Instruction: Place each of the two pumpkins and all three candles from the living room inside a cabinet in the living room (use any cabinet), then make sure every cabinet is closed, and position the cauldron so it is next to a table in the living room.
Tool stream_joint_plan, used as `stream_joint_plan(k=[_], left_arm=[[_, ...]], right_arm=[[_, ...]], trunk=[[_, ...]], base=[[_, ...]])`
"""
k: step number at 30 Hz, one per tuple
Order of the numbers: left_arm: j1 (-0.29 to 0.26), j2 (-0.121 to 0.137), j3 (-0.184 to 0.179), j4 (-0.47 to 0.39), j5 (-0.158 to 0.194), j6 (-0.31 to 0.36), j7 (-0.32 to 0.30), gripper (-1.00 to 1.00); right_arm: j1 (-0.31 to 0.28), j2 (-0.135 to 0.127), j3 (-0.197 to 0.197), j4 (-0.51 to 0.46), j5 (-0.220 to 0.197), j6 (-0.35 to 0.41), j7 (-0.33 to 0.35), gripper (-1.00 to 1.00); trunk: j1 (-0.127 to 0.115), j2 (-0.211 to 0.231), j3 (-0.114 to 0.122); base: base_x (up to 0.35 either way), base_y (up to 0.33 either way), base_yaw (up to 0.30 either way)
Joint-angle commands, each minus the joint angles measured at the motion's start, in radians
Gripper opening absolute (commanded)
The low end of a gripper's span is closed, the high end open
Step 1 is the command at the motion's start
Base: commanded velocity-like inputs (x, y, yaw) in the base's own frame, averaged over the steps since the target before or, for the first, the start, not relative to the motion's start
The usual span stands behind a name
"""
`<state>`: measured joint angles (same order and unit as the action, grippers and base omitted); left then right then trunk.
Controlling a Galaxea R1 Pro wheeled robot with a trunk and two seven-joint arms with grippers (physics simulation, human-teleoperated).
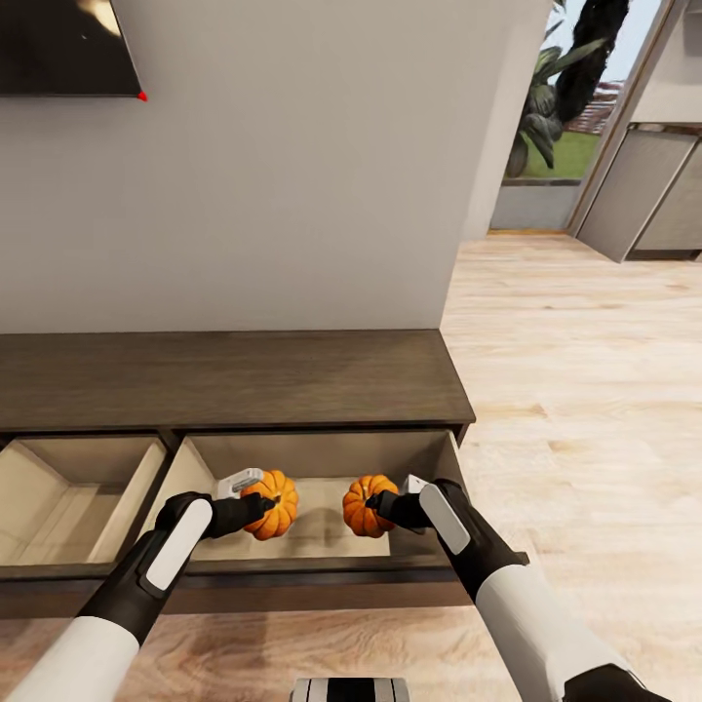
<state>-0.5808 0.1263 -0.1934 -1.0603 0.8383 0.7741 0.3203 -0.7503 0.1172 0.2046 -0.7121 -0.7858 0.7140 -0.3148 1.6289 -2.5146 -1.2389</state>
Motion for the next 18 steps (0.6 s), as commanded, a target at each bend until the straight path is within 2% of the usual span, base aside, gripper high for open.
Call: stream_joint_plan(k=[1, 10, 16, 18], left_arm=[[-0.001, 0.001, -0.003, -0.001, 0.01, 0.001, 0.011, -1.0], [-0.001, 0.001, -0.003, -0.002, 0.01, 0.001, 0.011, -1.0], [-0.001, 0.001, -0.003, -0.002, 0.01, 0.002, 0.011, -1.0], [-0.001, 0.001, -0.003, -0.001, 0.01, 0.001, 0.011, -1.0]], right_arm=[[-0.001, 0.0, 0.003, -0.001, -0.01, 0.001, -0.01, -1.0], [-0.001, 0.001, 0.003, -0.001, -0.01, 0.001, -0.013, -1.0], [-0.001, 0.001, 0.003, -0.001, -0.01, 0.001, -0.013, -1.0], [-0.001, 0.001, 0.003, -0.001, -0.01, 0.001, -0.013, -1.0]], trunk=[[0.0, 0.0, -0.001], [0.0, 0.0, -0.001], [0.003, -0.002, -0.024], [0.003, -0.002, -0.024]], base=[[0.149, 0.0, 0.0], [0.077, 0.0, 0.0], [0.005, 0.0, 0.0], [0.001, 0.0, 0.0]])
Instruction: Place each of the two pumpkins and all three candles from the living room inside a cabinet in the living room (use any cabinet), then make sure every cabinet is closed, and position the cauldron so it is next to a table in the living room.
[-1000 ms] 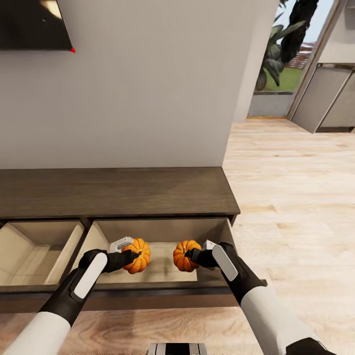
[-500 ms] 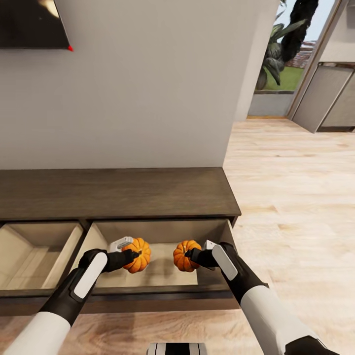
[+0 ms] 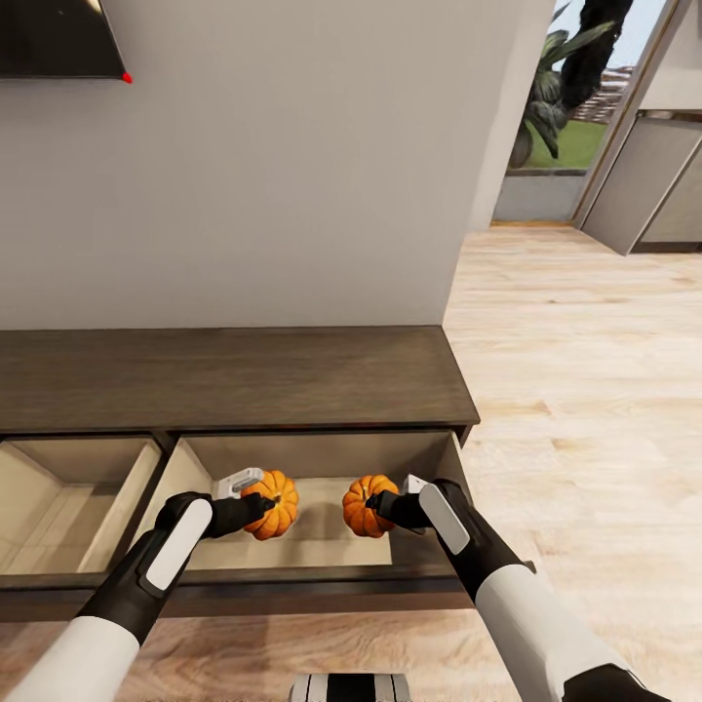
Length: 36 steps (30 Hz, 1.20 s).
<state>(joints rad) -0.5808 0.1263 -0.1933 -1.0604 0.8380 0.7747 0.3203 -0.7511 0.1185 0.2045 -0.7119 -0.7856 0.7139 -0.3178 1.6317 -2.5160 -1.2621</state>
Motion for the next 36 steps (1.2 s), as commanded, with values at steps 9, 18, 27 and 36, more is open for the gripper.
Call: stream_joint_plan(k=[9, 18, 27, 36], left_arm=[[-0.001, 0.001, -0.003, -0.001, 0.01, 0.001, 0.011, -1.0], [-0.001, 0.001, -0.003, -0.001, 0.01, 0.001, 0.011, -1.0], [-0.001, 0.001, -0.003, -0.001, 0.01, 0.001, 0.011, -1.0], [-0.001, 0.001, -0.002, -0.003, 0.01, 0.0, 0.011, -1.0]], right_arm=[[-0.001, 0.0, 0.003, -0.001, -0.011, 0.001, -0.022, -1.0], [-0.001, 0.0, 0.003, -0.001, -0.011, 0.001, -0.024, -1.0], [-0.001, 0.0, 0.003, -0.001, -0.011, 0.001, -0.024, -1.0], [-0.001, 0.0, 0.003, -0.001, -0.011, 0.001, -0.024, -1.0]], trunk=[[0.001, -0.001, -0.009], [0.002, -0.001, -0.016], [0.004, -0.002, -0.036], [0.004, -0.003, -0.039]], base=[[0.0, 0.0, 0.0], [0.0, 0.0, 0.0], [0.0, 0.0, 0.0], [0.0, 0.0, 0.0]])
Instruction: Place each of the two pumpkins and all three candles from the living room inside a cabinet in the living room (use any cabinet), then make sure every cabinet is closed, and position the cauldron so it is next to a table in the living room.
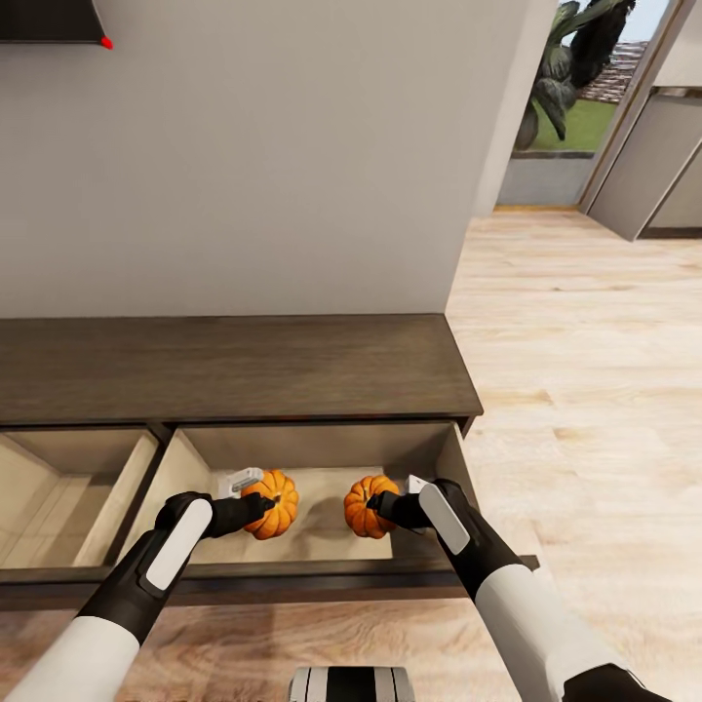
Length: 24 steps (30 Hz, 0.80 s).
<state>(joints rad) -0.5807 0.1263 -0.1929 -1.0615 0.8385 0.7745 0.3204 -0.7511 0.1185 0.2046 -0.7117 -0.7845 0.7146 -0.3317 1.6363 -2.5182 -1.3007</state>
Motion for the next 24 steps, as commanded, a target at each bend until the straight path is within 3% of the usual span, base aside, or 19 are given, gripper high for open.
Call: stream_joint_plan(k=[1, 6, 13, 19, 24], left_arm=[[-0.001, 0.001, -0.003, -0.001, 0.01, 0.001, 0.011, -1.0], [-0.001, 0.001, -0.003, -0.002, 0.01, 0.001, 0.011, -1.0], [-0.001, 0.001, -0.003, -0.002, 0.01, 0.0, 0.011, -1.0], [-0.001, 0.001, -0.002, 0.0, 0.01, 0.0, 0.01, -1.0], [-0.001, 0.001, -0.002, 0.0, 0.01, 0.0, 0.01, -1.0]], right_arm=[[-0.001, 0.0, 0.003, -0.002, -0.012, 0.0, -0.01, -1.0], [-0.001, 0.0, 0.003, -0.002, -0.012, 0.0, -0.01, -1.0], [-0.001, 0.001, 0.003, -0.002, -0.012, 0.0, -0.01, -1.0], [-0.001, 0.001, 0.003, -0.002, -0.012, 0.0, -0.01, -1.0], [-0.001, 0.001, 0.003, -0.002, -0.012, 0.0, -0.01, -1.0]], trunk=[[0.0, -0.001, -0.005], [0.002, -0.002, -0.024], [0.002, -0.002, -0.024], [0.005, -0.003, -0.047], [0.005, -0.003, -0.047]], base=[[0.0, 0.0, 0.0], [0.0, 0.0, 0.0], [0.0, 0.0, 0.0], [0.0, 0.0, 0.0], [0.0, 0.0, 0.0]])
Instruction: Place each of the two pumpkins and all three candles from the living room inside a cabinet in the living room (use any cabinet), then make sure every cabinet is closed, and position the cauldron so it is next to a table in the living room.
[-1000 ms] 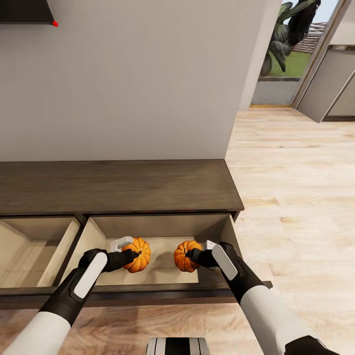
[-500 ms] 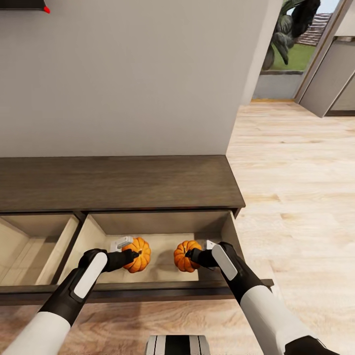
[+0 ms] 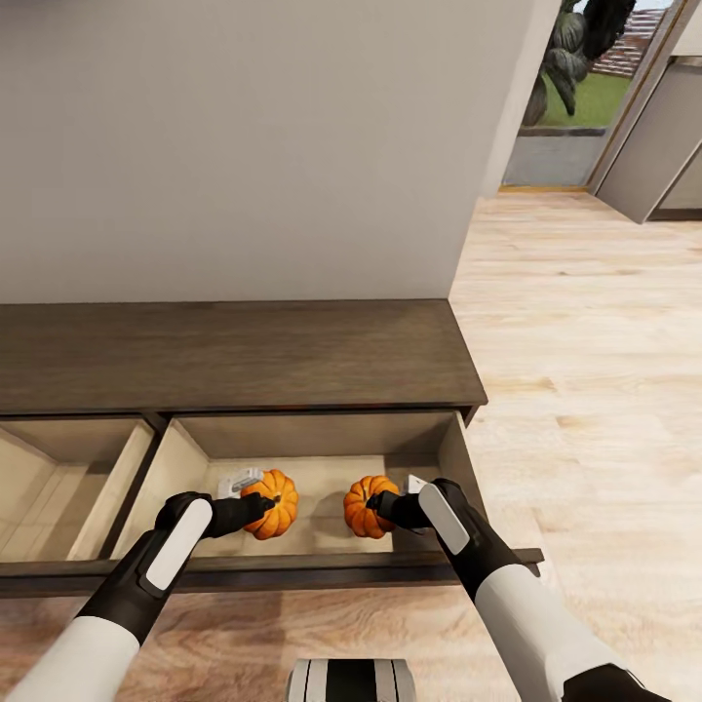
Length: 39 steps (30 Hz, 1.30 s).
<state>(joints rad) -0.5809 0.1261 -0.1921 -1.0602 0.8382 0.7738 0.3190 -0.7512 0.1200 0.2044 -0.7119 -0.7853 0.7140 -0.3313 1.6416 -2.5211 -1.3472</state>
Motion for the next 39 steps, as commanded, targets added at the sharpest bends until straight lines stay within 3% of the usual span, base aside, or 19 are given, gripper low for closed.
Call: stream_joint_plan(k=[1, 14, 15, 39], left_arm=[[-0.001, 0.001, -0.003, -0.001, 0.01, 0.001, 0.011, -1.0], [-0.001, 0.001, -0.003, -0.001, 0.01, 0.001, 0.011, -1.0], [-0.001, 0.001, -0.003, -0.002, 0.01, 0.001, 0.011, -1.0], [-0.001, 0.001, -0.003, 0.001, 0.01, -0.004, 0.008, -1.0]], right_arm=[[0.0, 0.0, 0.003, -0.001, -0.011, 0.001, -0.011, -1.0], [0.0, 0.0, 0.003, -0.001, -0.011, 0.001, -0.011, -1.0], [0.0, 0.0, 0.003, -0.001, -0.011, 0.001, -0.011, 1.0], [0.0, -0.001, 0.003, -0.002, -0.011, 0.001, -0.011, 1.0]], trunk=[[0.0, 0.0, -0.001], [0.001, -0.001, -0.012], [0.001, -0.001, -0.012], [0.002, -0.001, -0.016]], base=[[0.0, 0.0, 0.0], [0.0, 0.0, 0.0], [0.0, 0.0, 0.0], [0.0, 0.0, 0.0]])
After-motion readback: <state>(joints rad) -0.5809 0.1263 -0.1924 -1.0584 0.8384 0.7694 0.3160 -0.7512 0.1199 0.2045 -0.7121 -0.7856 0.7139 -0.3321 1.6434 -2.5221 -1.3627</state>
